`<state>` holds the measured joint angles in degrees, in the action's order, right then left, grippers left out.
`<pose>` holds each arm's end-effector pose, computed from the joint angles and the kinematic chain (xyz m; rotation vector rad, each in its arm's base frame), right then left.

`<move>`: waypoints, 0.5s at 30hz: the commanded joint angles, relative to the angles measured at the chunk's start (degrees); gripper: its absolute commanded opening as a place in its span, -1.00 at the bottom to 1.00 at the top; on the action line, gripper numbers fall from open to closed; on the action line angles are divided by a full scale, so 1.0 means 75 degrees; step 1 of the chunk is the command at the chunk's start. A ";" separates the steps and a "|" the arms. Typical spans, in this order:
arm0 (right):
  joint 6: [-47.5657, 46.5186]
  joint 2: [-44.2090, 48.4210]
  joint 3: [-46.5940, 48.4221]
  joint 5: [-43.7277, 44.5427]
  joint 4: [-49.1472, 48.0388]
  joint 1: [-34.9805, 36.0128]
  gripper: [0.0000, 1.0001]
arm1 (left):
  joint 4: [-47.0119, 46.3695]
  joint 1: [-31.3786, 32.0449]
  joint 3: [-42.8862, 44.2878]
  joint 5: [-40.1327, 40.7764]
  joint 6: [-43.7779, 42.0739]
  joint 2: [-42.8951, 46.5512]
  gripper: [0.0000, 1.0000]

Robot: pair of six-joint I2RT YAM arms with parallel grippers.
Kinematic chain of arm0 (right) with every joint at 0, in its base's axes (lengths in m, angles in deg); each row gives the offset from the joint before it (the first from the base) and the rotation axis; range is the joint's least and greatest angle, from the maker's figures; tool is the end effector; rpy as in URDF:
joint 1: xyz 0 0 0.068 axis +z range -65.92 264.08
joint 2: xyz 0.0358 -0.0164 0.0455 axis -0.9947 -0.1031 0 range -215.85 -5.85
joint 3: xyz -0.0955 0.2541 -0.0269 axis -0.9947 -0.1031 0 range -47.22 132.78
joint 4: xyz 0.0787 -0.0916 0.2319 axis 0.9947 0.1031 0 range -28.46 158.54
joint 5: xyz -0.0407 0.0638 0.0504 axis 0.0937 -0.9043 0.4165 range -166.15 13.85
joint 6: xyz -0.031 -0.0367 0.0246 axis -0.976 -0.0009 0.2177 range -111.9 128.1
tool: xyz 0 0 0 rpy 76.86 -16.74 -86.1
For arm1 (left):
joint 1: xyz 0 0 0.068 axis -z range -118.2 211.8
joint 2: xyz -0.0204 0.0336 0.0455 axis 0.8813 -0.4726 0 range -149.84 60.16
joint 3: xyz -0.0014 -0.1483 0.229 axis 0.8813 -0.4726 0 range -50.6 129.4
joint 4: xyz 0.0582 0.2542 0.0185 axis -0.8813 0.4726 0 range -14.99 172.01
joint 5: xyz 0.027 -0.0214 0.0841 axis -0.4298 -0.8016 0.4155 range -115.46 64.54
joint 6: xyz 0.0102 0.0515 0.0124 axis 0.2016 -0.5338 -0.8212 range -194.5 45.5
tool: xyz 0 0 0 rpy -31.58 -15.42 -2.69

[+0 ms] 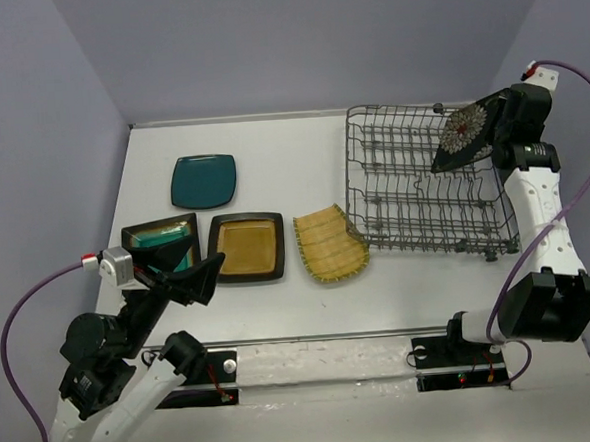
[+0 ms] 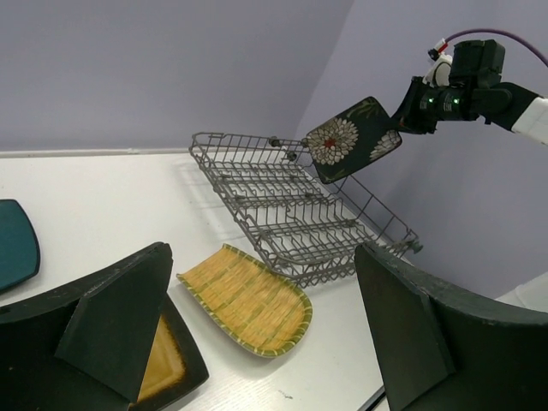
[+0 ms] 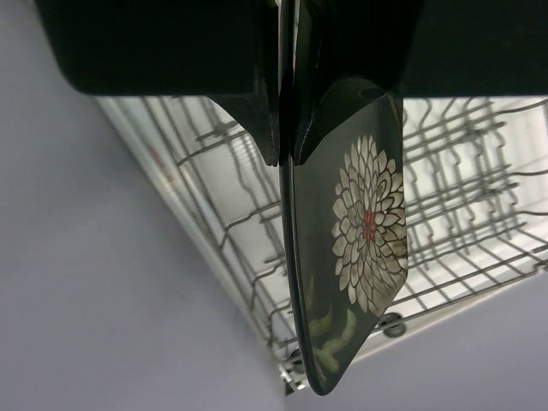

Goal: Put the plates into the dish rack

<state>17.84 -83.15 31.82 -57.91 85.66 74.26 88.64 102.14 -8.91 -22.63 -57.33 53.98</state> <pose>0.2984 -0.0630 0.3974 0.5358 1.8787 -0.3126 0.0192 -0.0140 0.3739 0.2032 1.2155 -0.8498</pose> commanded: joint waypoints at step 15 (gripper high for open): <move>-0.3664 -0.0791 0.1367 0.1306 -0.1258 -0.0331 -0.87 | 0.0011 0.0610 0.0042 0.0783 0.0160 0.0331 0.98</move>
<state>-3.34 -91.02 36.00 -50.54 85.60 72.03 89.95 106.03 -8.91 -18.26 -56.37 56.21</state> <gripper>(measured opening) 0.122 0.990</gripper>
